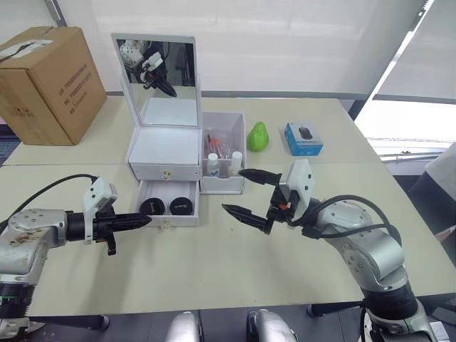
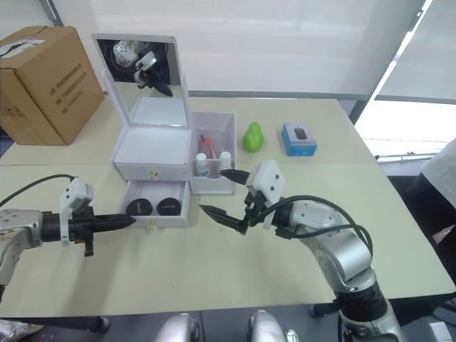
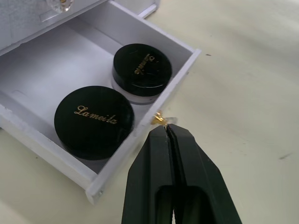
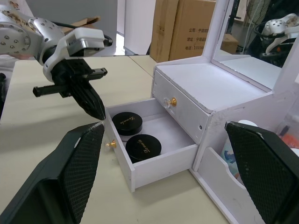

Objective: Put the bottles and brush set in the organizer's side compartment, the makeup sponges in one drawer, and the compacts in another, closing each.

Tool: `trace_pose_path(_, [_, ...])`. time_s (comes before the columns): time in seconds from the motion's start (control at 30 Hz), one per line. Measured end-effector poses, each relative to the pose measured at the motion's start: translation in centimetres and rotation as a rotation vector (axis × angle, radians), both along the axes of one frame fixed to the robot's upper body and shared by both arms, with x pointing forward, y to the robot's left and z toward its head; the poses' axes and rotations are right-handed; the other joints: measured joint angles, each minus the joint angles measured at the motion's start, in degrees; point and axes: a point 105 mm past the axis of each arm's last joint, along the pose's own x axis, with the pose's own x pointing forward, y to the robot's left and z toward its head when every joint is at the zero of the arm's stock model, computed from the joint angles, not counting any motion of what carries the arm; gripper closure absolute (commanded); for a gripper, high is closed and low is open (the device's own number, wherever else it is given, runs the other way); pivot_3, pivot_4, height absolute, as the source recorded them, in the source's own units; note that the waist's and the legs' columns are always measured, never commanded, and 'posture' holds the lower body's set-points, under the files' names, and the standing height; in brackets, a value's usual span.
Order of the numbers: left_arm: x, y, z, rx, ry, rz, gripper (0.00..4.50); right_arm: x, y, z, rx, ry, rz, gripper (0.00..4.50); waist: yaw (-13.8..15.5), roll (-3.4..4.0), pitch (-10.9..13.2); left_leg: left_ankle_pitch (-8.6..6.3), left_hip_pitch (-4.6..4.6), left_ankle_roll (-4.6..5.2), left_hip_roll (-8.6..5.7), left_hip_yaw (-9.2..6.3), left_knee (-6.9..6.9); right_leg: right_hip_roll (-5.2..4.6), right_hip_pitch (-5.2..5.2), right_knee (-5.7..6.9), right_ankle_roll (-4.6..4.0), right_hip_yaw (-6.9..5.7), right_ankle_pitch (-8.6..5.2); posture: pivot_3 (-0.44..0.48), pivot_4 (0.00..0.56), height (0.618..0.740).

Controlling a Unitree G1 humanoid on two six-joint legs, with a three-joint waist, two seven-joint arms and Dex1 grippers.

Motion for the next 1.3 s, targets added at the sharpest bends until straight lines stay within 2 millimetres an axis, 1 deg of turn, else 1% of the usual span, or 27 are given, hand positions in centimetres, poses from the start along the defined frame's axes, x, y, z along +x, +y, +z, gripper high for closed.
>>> trace_pose_path(0.13, [0.6, 0.1, -0.1, 0.043, -0.025, -0.004, 4.46, 0.1, -0.1, 0.0, -0.005, -0.005, -0.008, 0.0, 0.0, 0.02, 0.0, 0.0, 0.02, 0.0, -0.01, 0.0, 0.0, -0.01, 0.01, 0.01, 0.0, 0.0, 0.0, 0.0, 0.15, 0.74])
trace_pose_path(0.27, [3.0, 0.5, -0.7, 0.074, -0.081, 0.074, 4.46, 0.2, -0.2, 0.0, -0.009, -0.009, -0.017, 0.0, 0.5, 0.01, 0.0, 0.0, -0.03, 0.0, -0.02, 0.02, 0.0, -0.03, 0.03, 0.0, 0.01, -0.02, 0.01, 0.0, 0.15, 0.74])
trace_pose_path(0.47, [4.9, -0.8, -1.1, 0.082, -0.161, 0.127, 4.46, 0.2, -0.3, 0.1, -0.008, -0.011, -0.024, 0.0, 0.4, -0.05, 0.0, 0.01, -0.03, 0.01, -0.02, 0.0, 0.03, 0.03, 0.05, 0.01, 0.01, 0.01, 0.03, 0.0, 0.15, 0.74])
trace_pose_path(0.63, [6.6, -0.9, -1.0, 0.106, -0.227, 0.183, 4.46, 0.2, -0.4, 0.1, -0.01, -0.012, -0.035, 0.0, 0.4, -0.14, -0.1, 0.01, -0.02, 0.01, -0.03, 0.0, 0.03, 0.02, 0.09, 0.02, 0.03, 0.01, 0.04, 0.0, 0.15, 0.74])
trace_pose_path(0.77, [7.8, -1.3, -1.2, 0.105, -0.251, 0.206, 4.46, 0.1, -0.4, 0.1, -0.009, -0.013, -0.039, 0.0, 0.4, -0.21, -0.1, 0.01, -0.01, 0.01, -0.03, 0.0, 0.06, 0.02, 0.12, 0.02, 0.04, 0.01, 0.04, 0.0, 0.15, 0.74])
trace_pose_path(0.97, [8.4, -1.9, -1.7, 0.092, -0.266, 0.208, 4.46, 0.0, -0.4, 0.1, -0.009, -0.015, -0.04, 0.0, 0.2, -0.31, -0.2, 0.01, -0.01, 0.02, -0.03, -0.01, 0.06, 0.03, 0.11, 0.04, 0.03, 0.01, 0.07, 0.0, 0.15, 0.74])
trace_pose_path(1.3, [8.5, -1.8, -1.8, 0.091, -0.267, 0.212, 4.46, 0.0, -0.5, 0.1, -0.008, -0.016, -0.045, 0.0, 0.1, -0.35, -0.2, 0.01, -0.01, 0.02, -0.03, -0.02, 0.06, 0.03, 0.12, 0.04, 0.04, 0.01, 0.08, 0.0, 0.15, 0.74])
